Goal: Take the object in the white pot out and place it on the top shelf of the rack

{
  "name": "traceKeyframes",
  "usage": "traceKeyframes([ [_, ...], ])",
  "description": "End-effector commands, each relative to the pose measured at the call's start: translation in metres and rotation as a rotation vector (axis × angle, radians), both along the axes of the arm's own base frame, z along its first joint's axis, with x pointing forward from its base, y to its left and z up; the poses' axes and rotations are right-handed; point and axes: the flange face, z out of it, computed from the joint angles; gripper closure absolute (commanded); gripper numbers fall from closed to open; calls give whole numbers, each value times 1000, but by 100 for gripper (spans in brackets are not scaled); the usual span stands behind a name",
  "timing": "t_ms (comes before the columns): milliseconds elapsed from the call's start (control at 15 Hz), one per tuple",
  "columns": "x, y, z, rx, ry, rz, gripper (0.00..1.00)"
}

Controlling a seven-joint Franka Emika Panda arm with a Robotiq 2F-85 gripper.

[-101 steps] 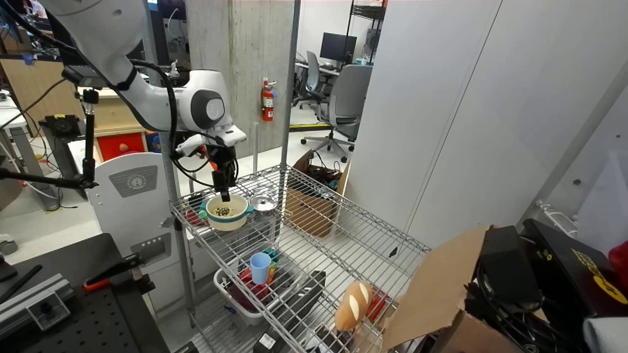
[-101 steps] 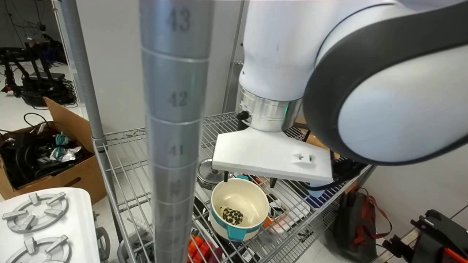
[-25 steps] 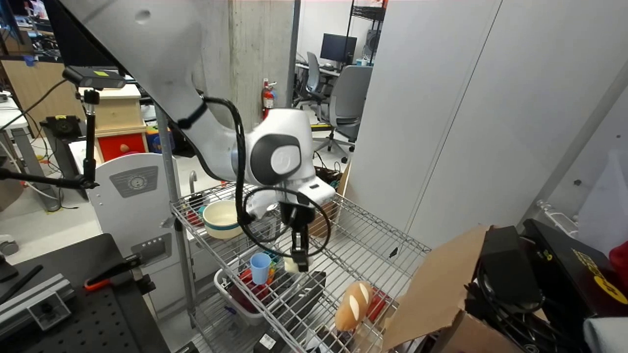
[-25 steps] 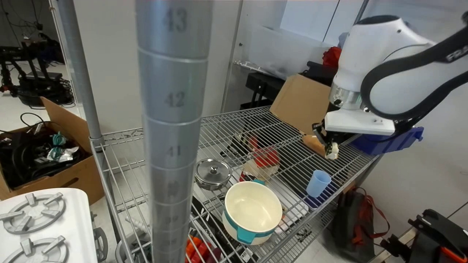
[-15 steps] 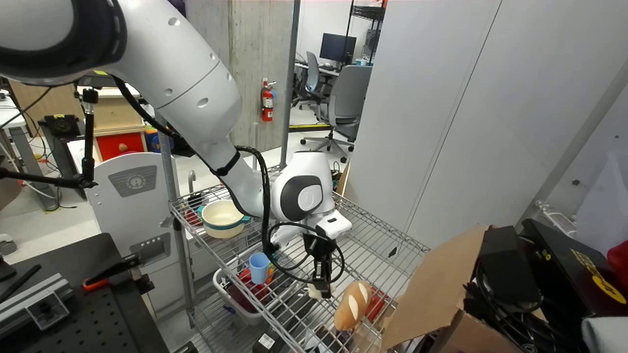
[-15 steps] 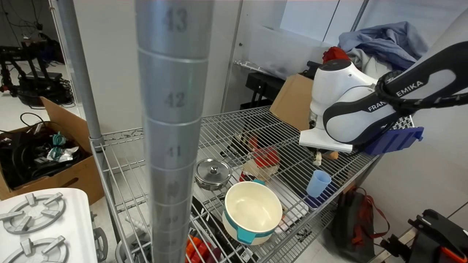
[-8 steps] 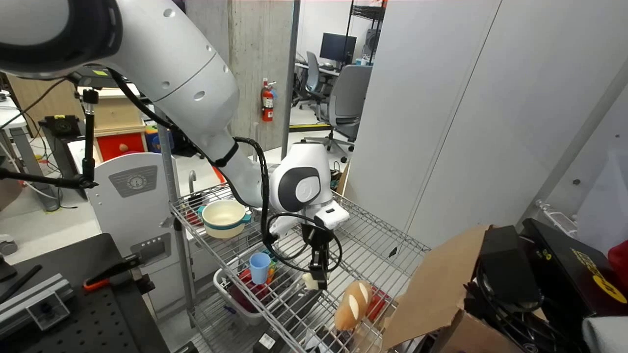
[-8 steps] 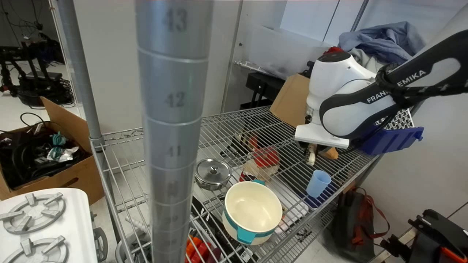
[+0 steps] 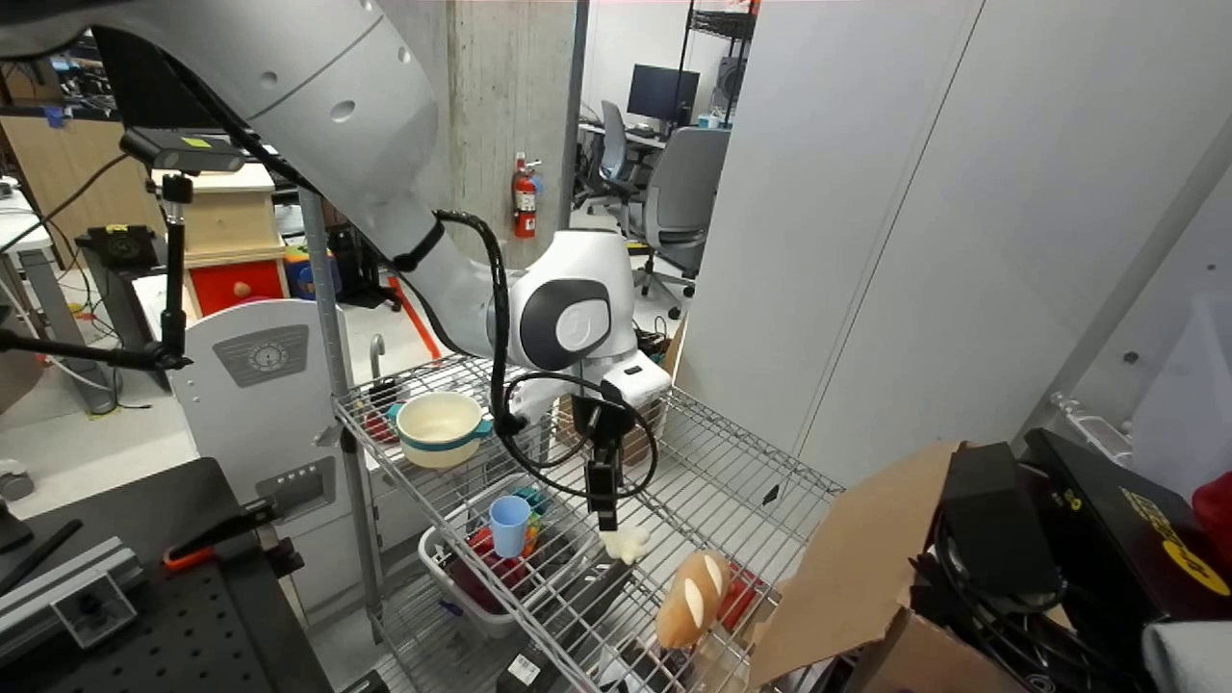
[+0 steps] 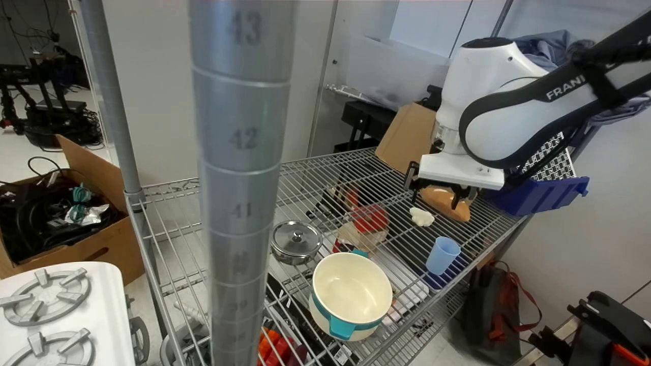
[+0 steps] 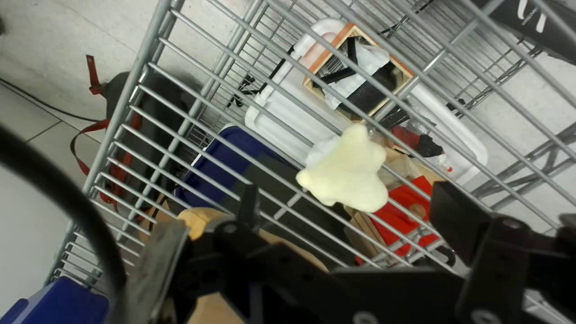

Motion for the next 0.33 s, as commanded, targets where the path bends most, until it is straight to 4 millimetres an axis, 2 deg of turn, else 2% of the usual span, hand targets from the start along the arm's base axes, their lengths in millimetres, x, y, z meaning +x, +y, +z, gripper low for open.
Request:
traceKeyframes([
  [0, -29, 15, 50, 88, 35, 69, 0],
  [67, -8, 7, 24, 36, 4, 32, 0],
  [267, -21, 15, 47, 63, 20, 57, 0],
])
